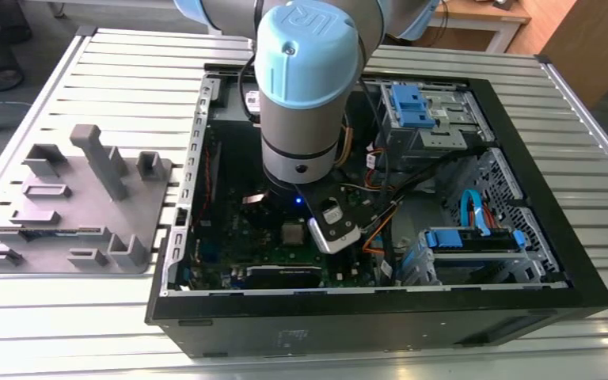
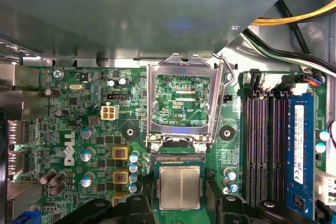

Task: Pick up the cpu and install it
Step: 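Place the cpu into insertion slot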

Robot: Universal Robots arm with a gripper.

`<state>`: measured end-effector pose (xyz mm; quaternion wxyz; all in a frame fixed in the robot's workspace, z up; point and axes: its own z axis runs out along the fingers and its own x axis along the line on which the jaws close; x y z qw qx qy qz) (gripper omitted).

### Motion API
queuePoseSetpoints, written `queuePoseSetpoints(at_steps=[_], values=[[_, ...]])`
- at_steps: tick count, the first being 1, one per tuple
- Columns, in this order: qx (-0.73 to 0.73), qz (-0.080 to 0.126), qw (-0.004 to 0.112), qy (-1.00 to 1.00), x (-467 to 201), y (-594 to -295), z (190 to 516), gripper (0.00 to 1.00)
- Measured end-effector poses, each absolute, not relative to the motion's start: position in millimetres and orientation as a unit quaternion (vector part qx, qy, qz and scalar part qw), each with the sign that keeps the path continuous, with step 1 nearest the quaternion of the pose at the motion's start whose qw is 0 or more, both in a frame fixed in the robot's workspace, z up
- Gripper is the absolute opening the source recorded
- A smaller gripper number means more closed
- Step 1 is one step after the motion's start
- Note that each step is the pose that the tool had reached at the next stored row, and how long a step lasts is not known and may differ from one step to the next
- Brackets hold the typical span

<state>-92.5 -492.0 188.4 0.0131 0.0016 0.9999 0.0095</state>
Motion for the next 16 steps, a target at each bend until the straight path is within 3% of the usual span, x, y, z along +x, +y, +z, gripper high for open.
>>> queuePoseSetpoints(at_steps=[9,11,12,16], values=[[0.002,0.01,0.013,1.0,-92.4,-491.9,187.9,0.47],[0.002,0.01,0.013,1.0,-92.3,-491.8,187.8,0.48],[0.002,0.01,0.013,1.0,-92.4,-491.8,187.8,0.54],[0.002,0.01,0.013,1.0,-92.4,-491.9,188.3,0.54]])
